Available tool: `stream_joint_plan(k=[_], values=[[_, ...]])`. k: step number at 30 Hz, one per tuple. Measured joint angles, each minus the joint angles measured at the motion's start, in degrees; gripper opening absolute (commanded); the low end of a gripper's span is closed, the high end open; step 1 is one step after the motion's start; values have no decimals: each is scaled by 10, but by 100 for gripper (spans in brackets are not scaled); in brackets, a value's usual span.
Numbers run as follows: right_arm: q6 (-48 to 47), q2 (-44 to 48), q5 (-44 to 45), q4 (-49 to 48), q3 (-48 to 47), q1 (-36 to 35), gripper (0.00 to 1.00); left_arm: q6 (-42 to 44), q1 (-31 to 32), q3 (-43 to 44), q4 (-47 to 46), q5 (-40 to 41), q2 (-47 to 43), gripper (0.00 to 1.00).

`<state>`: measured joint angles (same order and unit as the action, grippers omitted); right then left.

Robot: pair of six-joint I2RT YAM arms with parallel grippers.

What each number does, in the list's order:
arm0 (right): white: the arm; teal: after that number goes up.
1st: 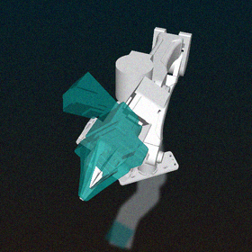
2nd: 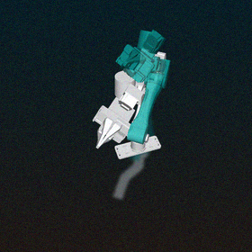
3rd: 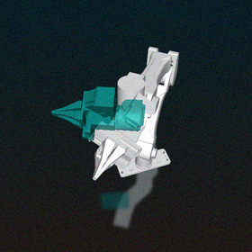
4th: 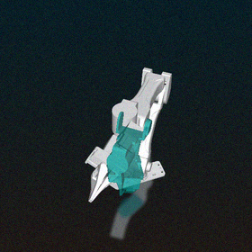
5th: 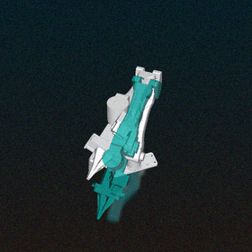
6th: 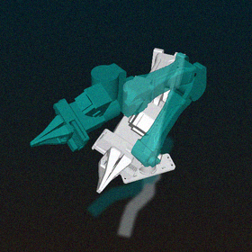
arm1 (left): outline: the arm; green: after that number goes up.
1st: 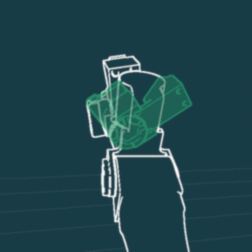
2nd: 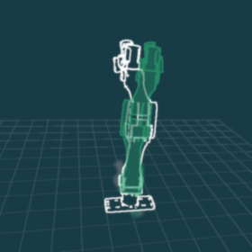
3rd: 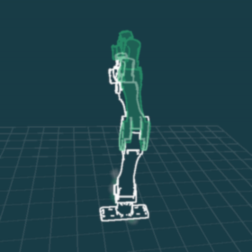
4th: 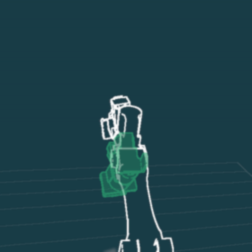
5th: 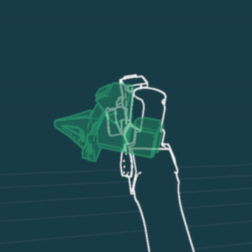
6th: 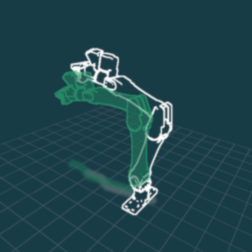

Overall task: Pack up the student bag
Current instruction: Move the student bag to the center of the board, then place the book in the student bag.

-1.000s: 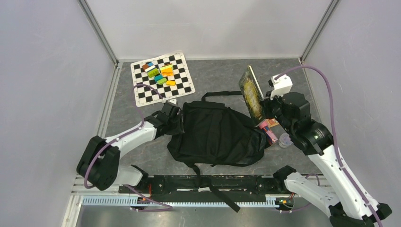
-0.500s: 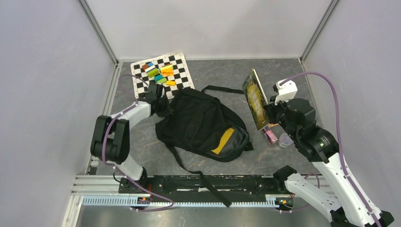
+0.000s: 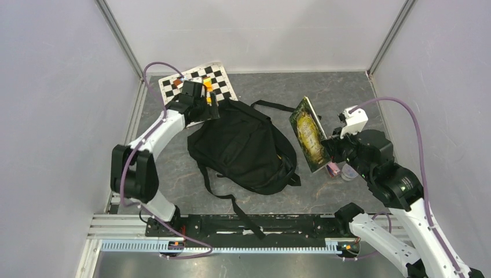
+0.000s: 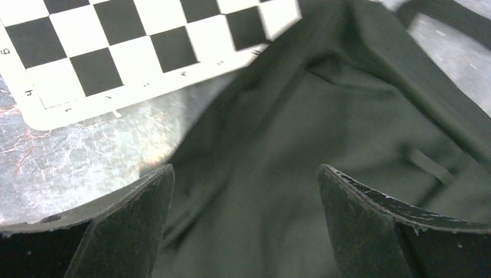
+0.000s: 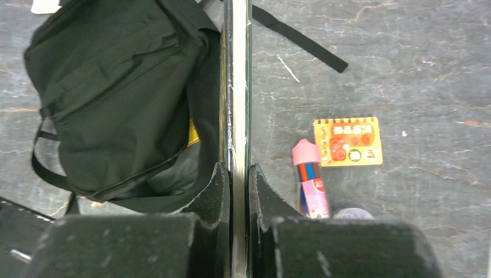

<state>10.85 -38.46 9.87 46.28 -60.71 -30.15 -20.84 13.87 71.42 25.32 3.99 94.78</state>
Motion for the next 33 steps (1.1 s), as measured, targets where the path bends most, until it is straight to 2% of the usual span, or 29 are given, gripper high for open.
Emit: stream_joint_plan(k=[4,9,12,16,17,18,24,26,30,33], values=[[19,28,-19,5,17,0,0,22,99,-13,24,35,-92,100],[33,51,-20,26,42,0,0,31,308,-63,19,49,-210,100],[39,54,-18,32,49,0,0,22,391,-102,5,53,-258,100],[41,55,-5,34,52,0,0,-1,493,-141,-16,86,-273,100],[41,55,2,36,52,0,0,-9,530,-142,-16,111,-264,100],[39,55,22,44,52,0,0,-28,601,-139,-19,166,-222,100],[34,57,41,57,52,0,0,-52,634,-112,8,271,-119,99],[33,61,43,58,52,0,0,-58,635,-109,15,319,-89,94],[32,66,44,60,52,0,0,-74,635,-106,24,390,-65,71],[32,68,43,69,52,0,0,-74,635,-106,13,428,-65,45]])
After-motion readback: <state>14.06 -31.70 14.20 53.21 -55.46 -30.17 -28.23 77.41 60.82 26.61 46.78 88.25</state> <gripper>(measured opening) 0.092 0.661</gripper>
